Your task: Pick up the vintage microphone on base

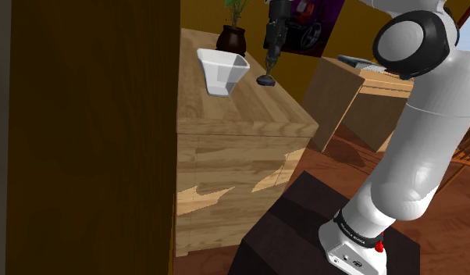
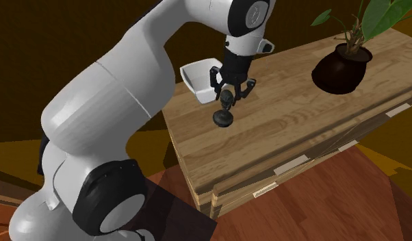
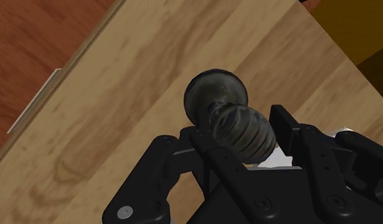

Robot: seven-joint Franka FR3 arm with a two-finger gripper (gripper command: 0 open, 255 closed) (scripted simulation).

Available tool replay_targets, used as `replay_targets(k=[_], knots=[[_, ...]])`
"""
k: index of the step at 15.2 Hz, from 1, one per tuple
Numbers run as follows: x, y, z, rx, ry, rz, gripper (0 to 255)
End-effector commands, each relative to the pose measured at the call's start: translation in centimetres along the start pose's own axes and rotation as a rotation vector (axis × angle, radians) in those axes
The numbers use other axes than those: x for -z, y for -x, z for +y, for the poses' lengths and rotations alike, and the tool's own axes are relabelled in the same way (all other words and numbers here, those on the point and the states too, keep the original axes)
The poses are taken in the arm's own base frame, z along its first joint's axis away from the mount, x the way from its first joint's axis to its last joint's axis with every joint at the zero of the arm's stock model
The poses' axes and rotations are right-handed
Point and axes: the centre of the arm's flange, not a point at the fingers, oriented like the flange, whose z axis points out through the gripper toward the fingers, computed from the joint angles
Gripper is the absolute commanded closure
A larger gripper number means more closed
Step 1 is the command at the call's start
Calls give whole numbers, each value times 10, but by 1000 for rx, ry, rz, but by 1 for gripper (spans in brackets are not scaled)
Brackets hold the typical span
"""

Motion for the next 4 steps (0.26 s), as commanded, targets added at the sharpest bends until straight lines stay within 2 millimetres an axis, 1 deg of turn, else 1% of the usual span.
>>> replay_targets(k=[1, 2, 4], knots=[[11, 3, -1, 0, 0, 0, 255], [16, 4, -1, 0, 0, 0, 255], [17, 4, -1, 0, 0, 0, 255]])
